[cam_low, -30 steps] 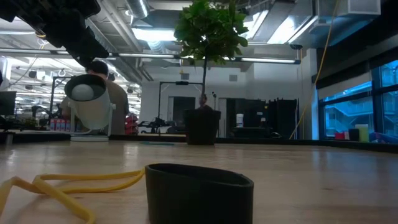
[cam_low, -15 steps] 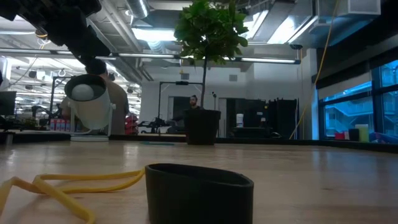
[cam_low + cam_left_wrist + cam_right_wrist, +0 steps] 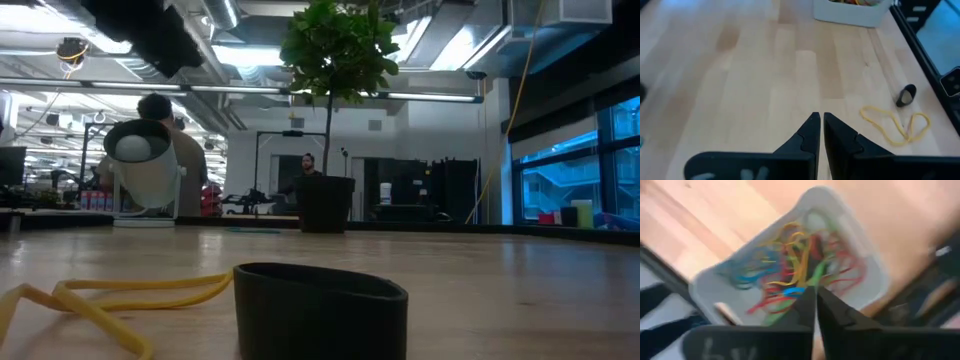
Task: Pick and place rubber bands into bin
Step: Put the black rubber band into the gray bin
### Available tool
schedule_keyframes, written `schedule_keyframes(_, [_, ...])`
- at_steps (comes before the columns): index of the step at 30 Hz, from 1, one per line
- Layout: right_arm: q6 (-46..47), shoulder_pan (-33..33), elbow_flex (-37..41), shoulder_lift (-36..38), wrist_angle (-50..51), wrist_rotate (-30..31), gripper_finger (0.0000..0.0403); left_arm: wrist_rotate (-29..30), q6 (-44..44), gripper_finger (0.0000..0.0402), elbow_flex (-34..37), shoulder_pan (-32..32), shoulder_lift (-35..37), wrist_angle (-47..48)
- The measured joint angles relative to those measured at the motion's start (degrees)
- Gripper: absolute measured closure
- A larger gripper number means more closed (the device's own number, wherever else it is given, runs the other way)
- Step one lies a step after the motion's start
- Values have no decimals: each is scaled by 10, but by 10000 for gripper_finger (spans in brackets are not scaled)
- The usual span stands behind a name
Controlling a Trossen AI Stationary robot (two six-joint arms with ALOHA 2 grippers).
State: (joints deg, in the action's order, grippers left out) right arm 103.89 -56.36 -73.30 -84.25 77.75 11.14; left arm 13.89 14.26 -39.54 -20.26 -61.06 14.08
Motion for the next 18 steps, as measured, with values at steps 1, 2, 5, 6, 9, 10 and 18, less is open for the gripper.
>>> schedule_keyframes(1, [-12,1,0,3,11,2,393,0,0,382,-14,-5,-20,0])
schedule_keyframes(2, [-24,3,0,6,18,7,392,0,0,382,-28,-10,-40,1])
schedule_keyframes(5, [-43,4,5,19,17,45,391,0,-1,382,-81,-24,-102,28])
schedule_keyframes(6, [-49,4,7,24,18,58,394,0,-1,382,-101,-28,-122,43])
schedule_keyframes(9, [-68,4,16,30,16,84,399,0,-18,382,-165,-40,-183,91])
schedule_keyframes(10, [-69,4,17,31,22,85,396,0,-26,382,-188,-44,-204,108])
schedule_keyframes(18, [-67,4,25,31,49,87,374,-10,-77,364,-340,-64,-345,157])
